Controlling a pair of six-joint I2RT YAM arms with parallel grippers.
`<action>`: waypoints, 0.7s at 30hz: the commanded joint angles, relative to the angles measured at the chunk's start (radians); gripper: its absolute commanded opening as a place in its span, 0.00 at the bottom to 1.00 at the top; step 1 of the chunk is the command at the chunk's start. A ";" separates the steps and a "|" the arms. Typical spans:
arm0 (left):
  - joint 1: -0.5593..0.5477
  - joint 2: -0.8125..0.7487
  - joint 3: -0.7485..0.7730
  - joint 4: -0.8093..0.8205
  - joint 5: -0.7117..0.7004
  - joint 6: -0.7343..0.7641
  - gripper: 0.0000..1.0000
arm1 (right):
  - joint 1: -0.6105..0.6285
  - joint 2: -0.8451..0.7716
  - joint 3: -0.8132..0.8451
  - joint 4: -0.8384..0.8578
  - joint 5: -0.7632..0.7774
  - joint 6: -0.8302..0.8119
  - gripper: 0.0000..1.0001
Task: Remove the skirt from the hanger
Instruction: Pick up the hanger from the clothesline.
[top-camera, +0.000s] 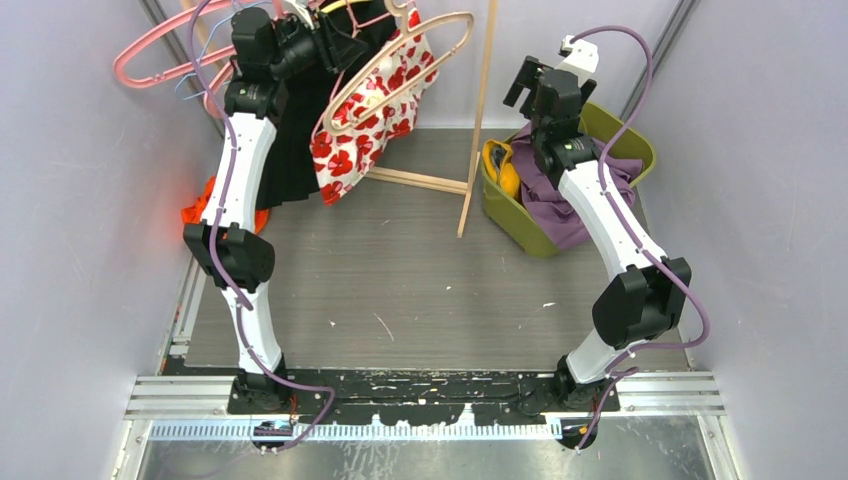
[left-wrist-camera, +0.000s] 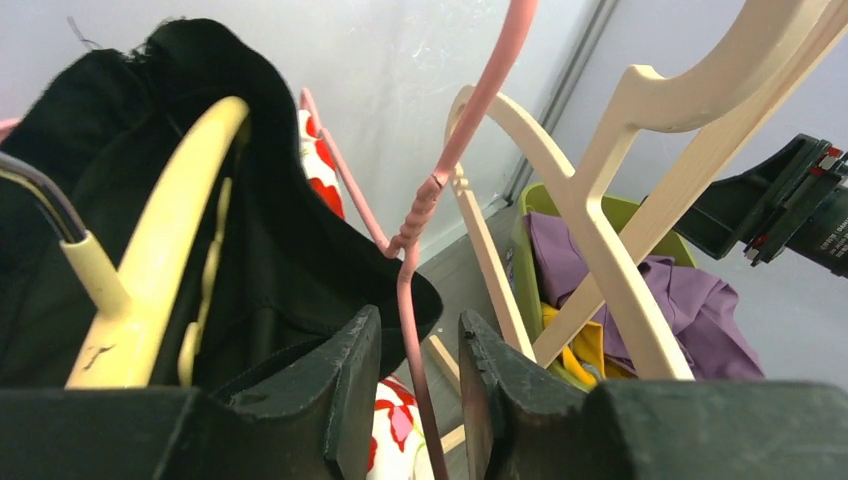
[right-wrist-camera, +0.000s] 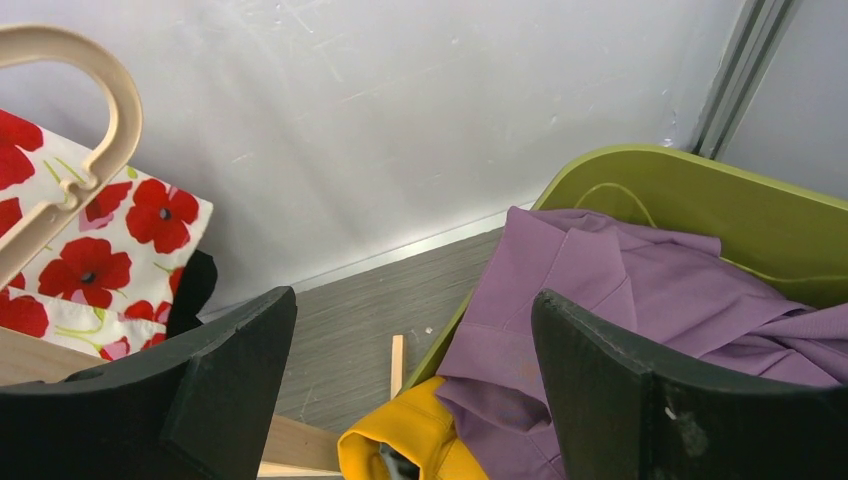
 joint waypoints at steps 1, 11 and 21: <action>-0.018 -0.066 0.024 0.050 -0.006 -0.003 0.36 | -0.003 -0.007 0.026 0.055 -0.011 0.017 0.92; -0.119 0.068 0.205 0.011 -0.142 0.057 0.33 | -0.003 -0.016 0.020 0.053 -0.023 0.014 0.91; -0.195 0.133 0.199 -0.082 -0.421 0.211 0.24 | -0.005 -0.033 0.004 0.056 -0.014 -0.006 0.91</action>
